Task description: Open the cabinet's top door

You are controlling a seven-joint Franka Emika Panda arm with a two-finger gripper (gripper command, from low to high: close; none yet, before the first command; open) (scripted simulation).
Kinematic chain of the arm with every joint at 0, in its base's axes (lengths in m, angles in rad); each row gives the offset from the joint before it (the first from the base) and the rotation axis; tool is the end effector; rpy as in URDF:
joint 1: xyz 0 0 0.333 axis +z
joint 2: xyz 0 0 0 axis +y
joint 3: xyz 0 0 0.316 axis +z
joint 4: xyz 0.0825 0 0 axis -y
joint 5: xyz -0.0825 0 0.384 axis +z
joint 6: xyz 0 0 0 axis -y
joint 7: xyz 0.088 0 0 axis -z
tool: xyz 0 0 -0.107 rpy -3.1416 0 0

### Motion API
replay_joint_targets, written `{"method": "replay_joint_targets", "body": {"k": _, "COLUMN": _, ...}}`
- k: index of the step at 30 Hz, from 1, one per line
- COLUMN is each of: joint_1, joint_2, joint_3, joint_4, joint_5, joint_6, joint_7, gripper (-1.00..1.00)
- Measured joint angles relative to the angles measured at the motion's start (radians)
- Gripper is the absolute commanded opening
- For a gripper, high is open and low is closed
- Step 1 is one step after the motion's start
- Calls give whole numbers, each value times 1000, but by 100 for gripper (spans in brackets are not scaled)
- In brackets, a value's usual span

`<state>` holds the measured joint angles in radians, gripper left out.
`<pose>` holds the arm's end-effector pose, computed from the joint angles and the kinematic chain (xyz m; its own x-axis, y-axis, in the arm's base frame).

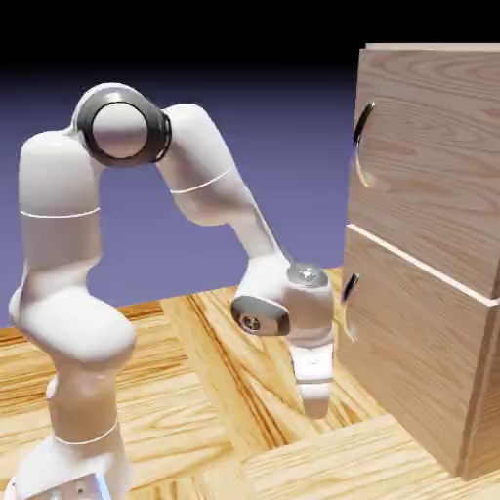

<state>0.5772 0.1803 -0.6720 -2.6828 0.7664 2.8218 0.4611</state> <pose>0.3929 -0.0855 0.1883 0.2950 -0.9529 -0.0701 -0.9513 -0.2860 -0.1153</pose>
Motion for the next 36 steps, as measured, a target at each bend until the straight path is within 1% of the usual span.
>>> {"method": "replay_joint_targets", "body": {"k": 36, "joint_1": 983, "joint_2": 1305, "joint_3": -1169, "joint_4": 221, "joint_5": 1333, "joint_6": -374, "joint_7": -487, "gripper": 0}}
